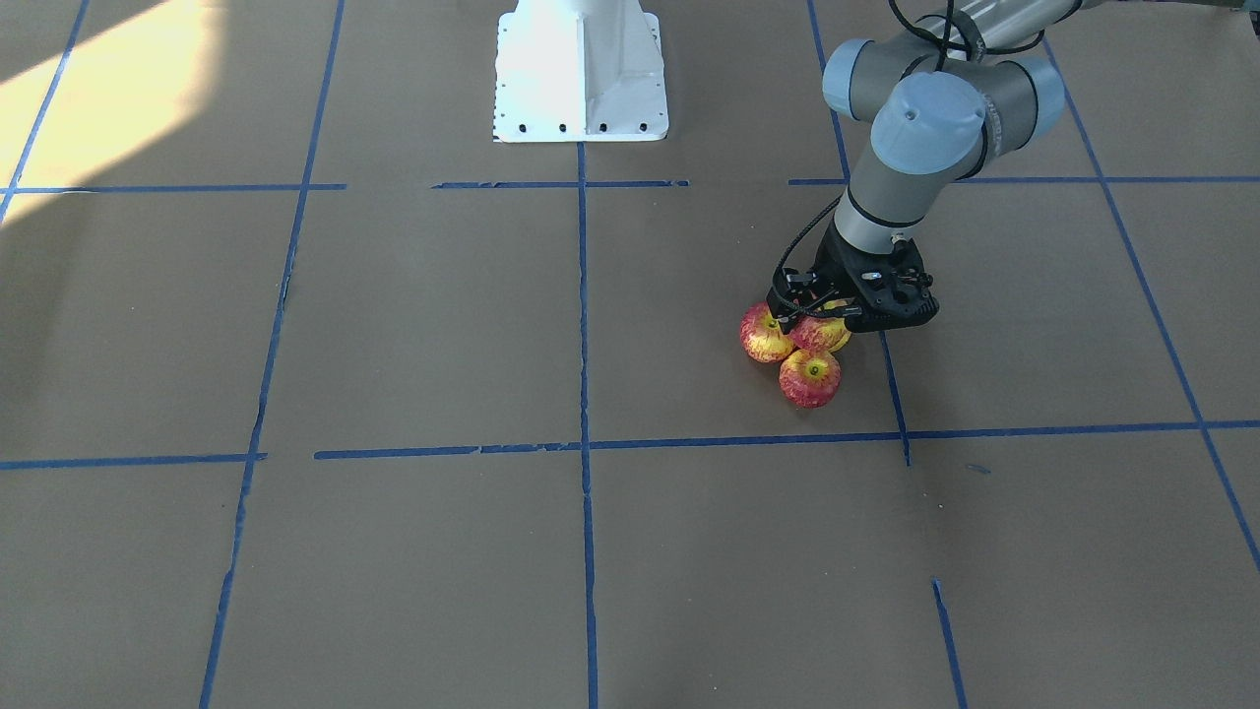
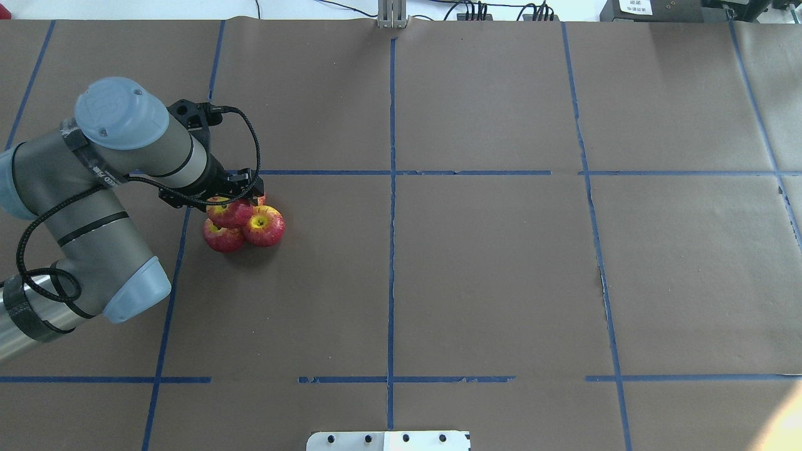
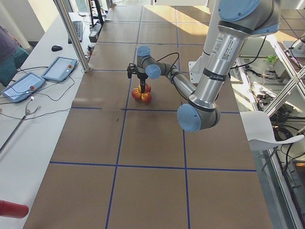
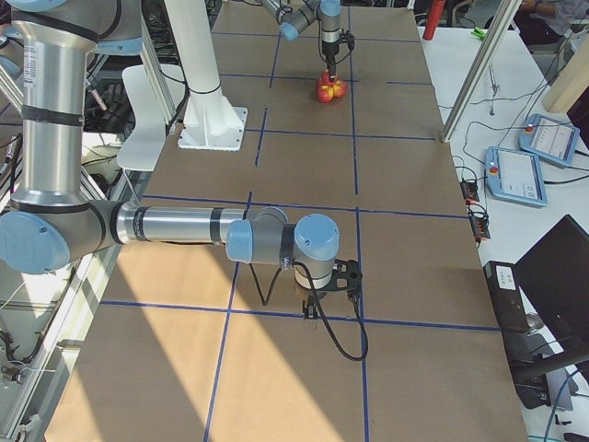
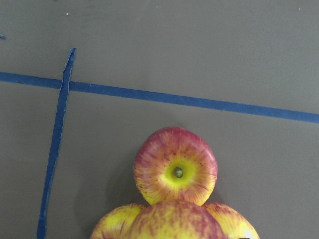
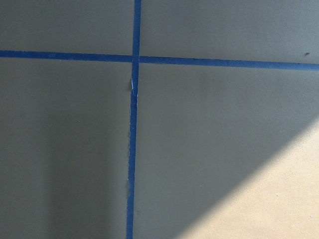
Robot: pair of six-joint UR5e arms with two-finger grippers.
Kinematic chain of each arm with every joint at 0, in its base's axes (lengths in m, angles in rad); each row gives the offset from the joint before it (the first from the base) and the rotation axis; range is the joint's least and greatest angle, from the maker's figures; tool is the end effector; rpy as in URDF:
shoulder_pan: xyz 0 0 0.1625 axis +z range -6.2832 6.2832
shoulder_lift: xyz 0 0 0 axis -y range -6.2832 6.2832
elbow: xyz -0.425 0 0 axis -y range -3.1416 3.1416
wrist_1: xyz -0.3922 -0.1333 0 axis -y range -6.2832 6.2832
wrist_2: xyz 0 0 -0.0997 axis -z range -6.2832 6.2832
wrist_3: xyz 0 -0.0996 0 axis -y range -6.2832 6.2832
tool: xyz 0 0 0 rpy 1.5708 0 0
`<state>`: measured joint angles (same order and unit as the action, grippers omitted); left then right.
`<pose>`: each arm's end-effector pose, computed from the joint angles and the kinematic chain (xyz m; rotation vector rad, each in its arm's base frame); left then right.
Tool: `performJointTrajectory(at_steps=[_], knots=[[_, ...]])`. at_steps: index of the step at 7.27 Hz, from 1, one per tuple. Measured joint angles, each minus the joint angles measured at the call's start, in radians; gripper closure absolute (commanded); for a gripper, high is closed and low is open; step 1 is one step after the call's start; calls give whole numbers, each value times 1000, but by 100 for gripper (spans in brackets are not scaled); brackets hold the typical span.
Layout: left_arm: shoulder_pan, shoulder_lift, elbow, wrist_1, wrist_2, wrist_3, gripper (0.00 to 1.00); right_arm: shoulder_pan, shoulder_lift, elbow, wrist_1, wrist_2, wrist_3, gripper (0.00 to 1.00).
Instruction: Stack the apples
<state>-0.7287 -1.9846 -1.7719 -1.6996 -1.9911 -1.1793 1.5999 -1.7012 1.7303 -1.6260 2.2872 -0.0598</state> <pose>0.4055 -0.4861 0.3248 0.0498 0.8335 -0.1612 0.0805 -0.4323 0.6502 0.0069 -0.7168 -0.0200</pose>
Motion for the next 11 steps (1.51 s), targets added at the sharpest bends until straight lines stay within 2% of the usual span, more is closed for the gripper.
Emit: performJointTrajectory(at_steps=[2, 4, 6, 8, 11], knots=[[-15, 2, -17, 3, 0, -1, 0, 0, 0, 0, 0, 0, 0, 0], [-90, 6, -55, 23, -3, 6, 0, 0, 0, 0, 0, 0, 0, 0], [-184, 28, -105, 71, -10, 134, 0, 0, 0, 0, 0, 0, 0, 0], [-320, 142, -134, 91, -55, 426, 0, 0, 0, 0, 0, 0, 0, 0], [-606, 374, -106, 123, -166, 1053, 0, 0, 0, 0, 0, -1, 0, 0]])
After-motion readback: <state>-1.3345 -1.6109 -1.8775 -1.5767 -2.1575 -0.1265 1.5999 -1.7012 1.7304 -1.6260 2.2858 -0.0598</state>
